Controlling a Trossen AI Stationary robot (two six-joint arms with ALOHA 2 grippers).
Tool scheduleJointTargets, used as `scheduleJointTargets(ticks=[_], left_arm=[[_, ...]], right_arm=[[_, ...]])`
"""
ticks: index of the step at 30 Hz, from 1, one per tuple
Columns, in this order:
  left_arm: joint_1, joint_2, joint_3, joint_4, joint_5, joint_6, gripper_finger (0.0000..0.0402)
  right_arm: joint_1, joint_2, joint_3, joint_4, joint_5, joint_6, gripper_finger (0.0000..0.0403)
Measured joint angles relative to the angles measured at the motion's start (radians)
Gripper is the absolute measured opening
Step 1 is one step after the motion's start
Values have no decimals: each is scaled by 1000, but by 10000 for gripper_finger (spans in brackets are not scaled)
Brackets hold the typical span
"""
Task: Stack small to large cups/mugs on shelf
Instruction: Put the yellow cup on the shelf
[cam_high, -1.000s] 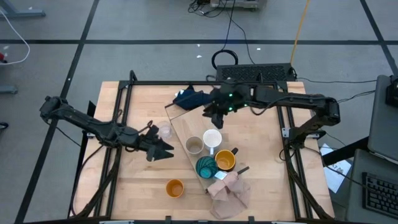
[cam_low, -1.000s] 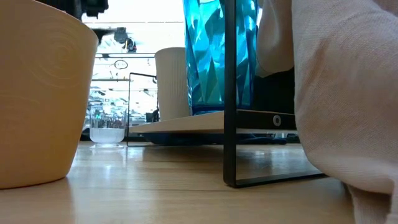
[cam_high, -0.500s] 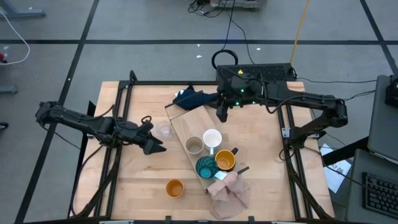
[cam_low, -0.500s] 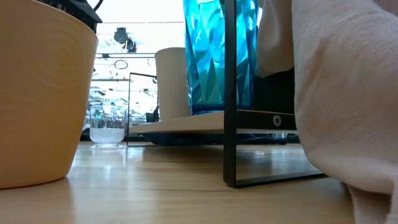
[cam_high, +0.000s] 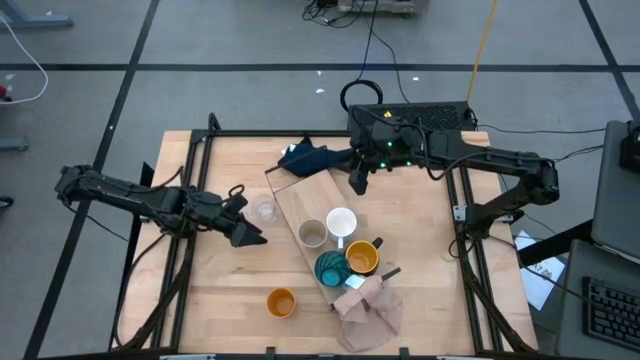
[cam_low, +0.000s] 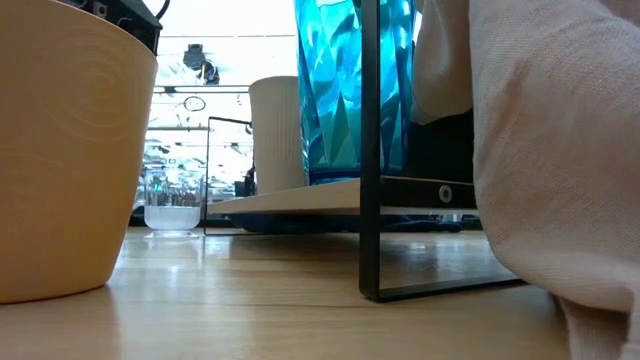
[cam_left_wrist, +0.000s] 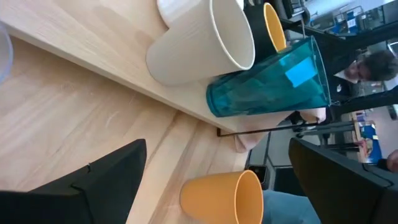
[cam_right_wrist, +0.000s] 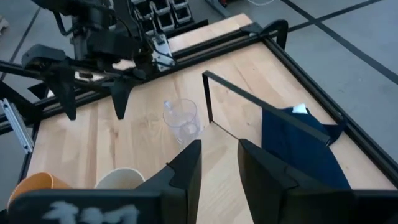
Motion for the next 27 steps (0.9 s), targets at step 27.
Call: scheduleJointTargets(ticks=[27], left_arm=[[-132,3,0,258,102,-222,392]], right_arm=[[-38,1,-231,75,-6,78,96]])
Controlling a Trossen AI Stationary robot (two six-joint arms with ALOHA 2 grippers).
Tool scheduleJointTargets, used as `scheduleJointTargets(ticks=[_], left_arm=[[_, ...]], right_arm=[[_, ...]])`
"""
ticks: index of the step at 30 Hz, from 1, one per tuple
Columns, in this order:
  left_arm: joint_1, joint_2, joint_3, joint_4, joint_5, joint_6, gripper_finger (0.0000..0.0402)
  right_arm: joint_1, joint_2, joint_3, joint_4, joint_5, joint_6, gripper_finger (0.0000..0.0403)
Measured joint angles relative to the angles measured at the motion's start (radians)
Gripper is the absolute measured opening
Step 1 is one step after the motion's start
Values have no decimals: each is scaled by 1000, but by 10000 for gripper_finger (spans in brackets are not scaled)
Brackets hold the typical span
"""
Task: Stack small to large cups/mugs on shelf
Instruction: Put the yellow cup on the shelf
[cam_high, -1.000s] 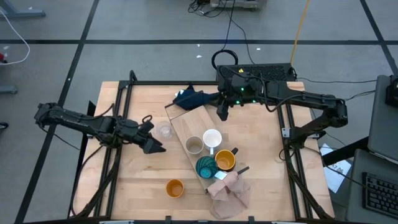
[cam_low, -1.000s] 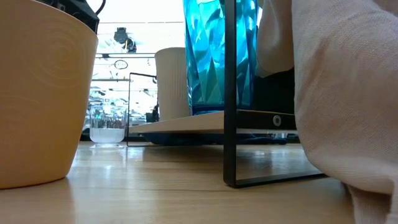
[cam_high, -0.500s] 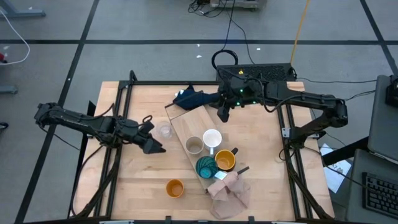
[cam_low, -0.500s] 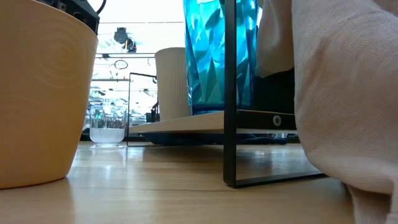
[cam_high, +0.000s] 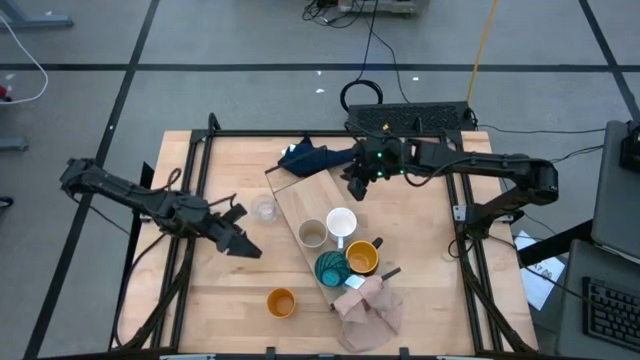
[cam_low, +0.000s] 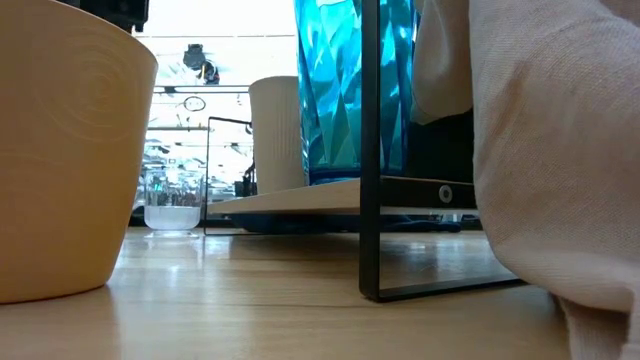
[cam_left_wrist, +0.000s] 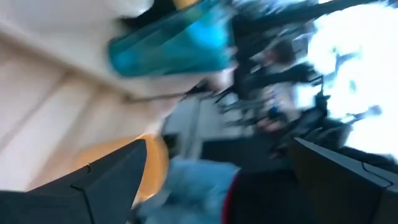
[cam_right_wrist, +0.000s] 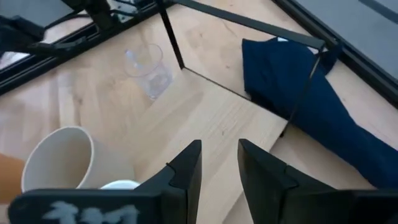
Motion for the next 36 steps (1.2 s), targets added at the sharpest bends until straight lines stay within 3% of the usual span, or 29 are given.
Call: scheduleJointTargets(ticks=[4,8,10,15,20,23,27,36], left_arm=[[-22,37,19,230,-83,-30,392],[-41,93,178,164,-133,51,392],[-41,144,309,32,-134,140,392],[-28,295,666,-580,-181,376,392],[-45,471,896,-947,-221,424,392],[-87,577,944,-1044,-210,417,392],[-126,702,963,-1040,-176,374,392],[-130,830,967,-1045,-197,226,392]], right_arm=[[1,0,-5,70,-2,-1,96],[-6,-11,-5,158,-29,-3,96],[-8,-18,-4,209,-29,-1,96],[-28,-34,-4,253,-31,7,96],[-42,-76,-3,264,-97,10,96],[-45,-113,-4,266,-108,-3,96],[-46,-192,-4,220,-112,-63,96],[-53,-385,-4,76,-133,-126,96]])
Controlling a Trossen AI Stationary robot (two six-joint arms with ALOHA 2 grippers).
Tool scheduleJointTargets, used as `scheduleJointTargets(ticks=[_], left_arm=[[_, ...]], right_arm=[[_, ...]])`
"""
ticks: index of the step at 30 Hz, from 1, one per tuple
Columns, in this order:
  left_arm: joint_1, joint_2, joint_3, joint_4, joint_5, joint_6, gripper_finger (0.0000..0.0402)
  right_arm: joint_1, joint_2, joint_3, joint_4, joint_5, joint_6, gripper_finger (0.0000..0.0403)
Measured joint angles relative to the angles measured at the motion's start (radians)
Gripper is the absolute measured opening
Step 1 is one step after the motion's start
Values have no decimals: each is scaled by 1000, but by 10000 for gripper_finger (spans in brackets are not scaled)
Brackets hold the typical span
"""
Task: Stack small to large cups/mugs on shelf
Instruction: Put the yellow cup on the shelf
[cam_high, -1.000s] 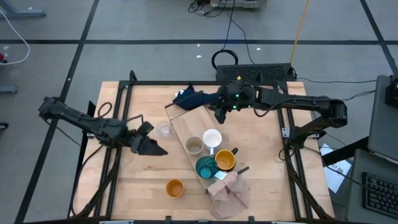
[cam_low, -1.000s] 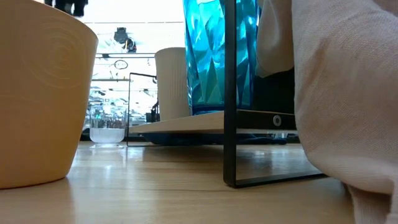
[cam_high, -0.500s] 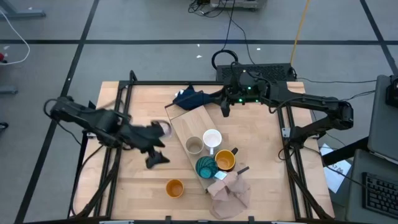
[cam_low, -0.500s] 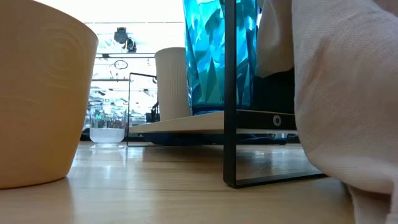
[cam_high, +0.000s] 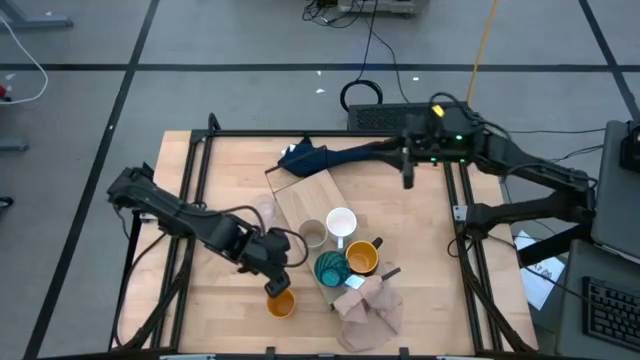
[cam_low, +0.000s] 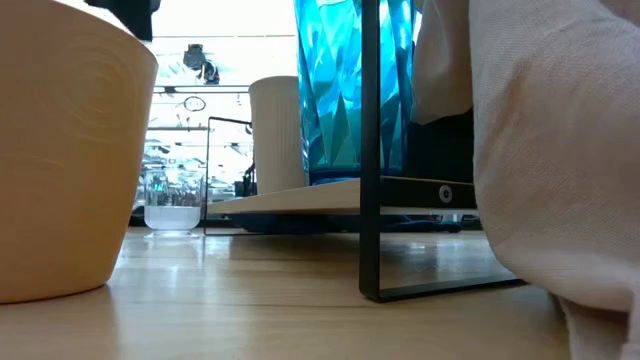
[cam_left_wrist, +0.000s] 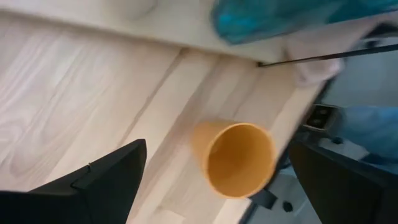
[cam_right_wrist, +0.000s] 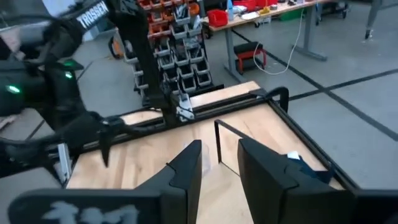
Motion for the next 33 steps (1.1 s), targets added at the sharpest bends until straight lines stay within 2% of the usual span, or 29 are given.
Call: scheduleJointTargets(ticks=[8,17,22,33], left_arm=[[-14,52,0,-107,19,-16,392],[-24,51,0,-91,59,177,392],[-23,51,0,-90,17,308,392],[-35,102,0,-81,14,417,392]], right_arm=[[0,-96,0,-104,-1,-24,96],[0,-107,0,-114,-1,-18,96],[0,-97,0,-94,0,2,96],[0,-96,0,-77,5,53,96]])
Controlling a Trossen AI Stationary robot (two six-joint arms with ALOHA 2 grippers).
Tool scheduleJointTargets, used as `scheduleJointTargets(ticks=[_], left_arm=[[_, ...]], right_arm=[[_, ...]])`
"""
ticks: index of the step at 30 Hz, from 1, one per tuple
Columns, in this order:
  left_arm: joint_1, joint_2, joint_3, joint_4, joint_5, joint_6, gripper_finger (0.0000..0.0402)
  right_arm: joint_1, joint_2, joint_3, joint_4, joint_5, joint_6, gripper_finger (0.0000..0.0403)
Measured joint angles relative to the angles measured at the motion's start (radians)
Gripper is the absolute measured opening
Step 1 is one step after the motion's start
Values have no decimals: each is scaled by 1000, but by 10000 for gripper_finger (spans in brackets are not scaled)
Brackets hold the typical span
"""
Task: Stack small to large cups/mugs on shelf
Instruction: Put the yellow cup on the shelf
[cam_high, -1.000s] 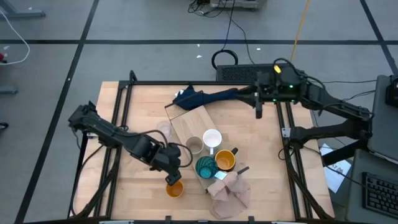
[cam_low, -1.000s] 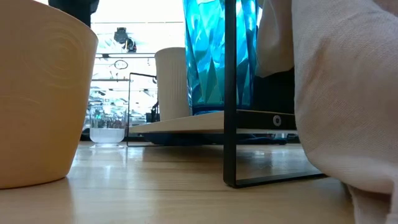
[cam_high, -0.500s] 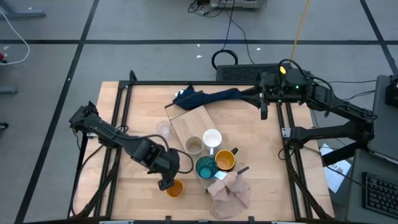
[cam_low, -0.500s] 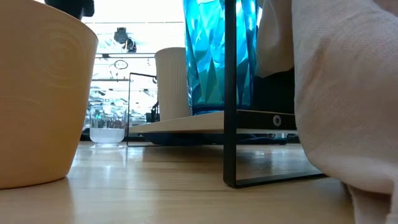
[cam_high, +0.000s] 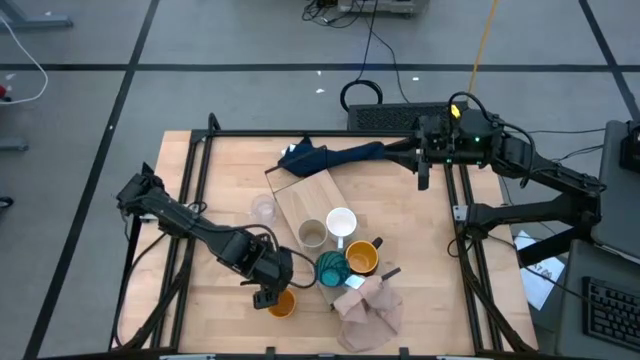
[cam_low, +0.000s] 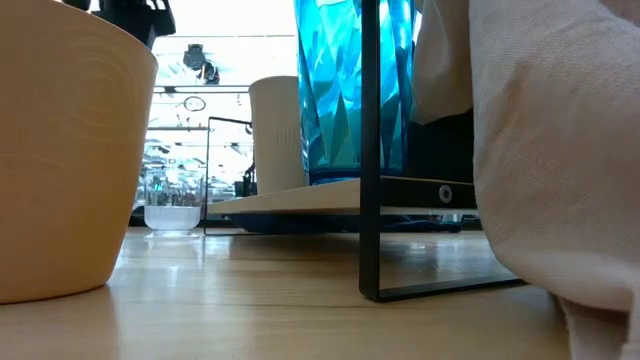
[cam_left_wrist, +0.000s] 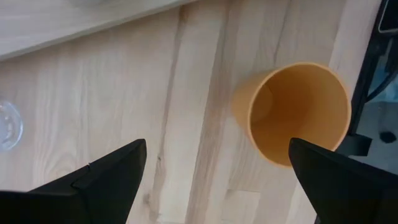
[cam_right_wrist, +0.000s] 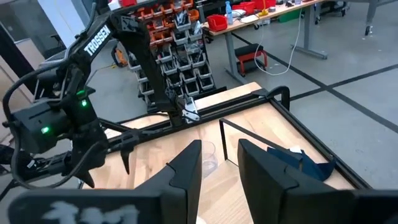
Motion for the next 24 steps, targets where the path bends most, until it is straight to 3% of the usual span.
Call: scheduleJointTargets(ticks=[11,24], left_arm=[[-54,48,0,98,-4,-10,392],[-61,98,0,98,-29,-47,392]], right_arm=[[0,0,0,0,2,27,96],[1,0,0,0,0,47,96]])
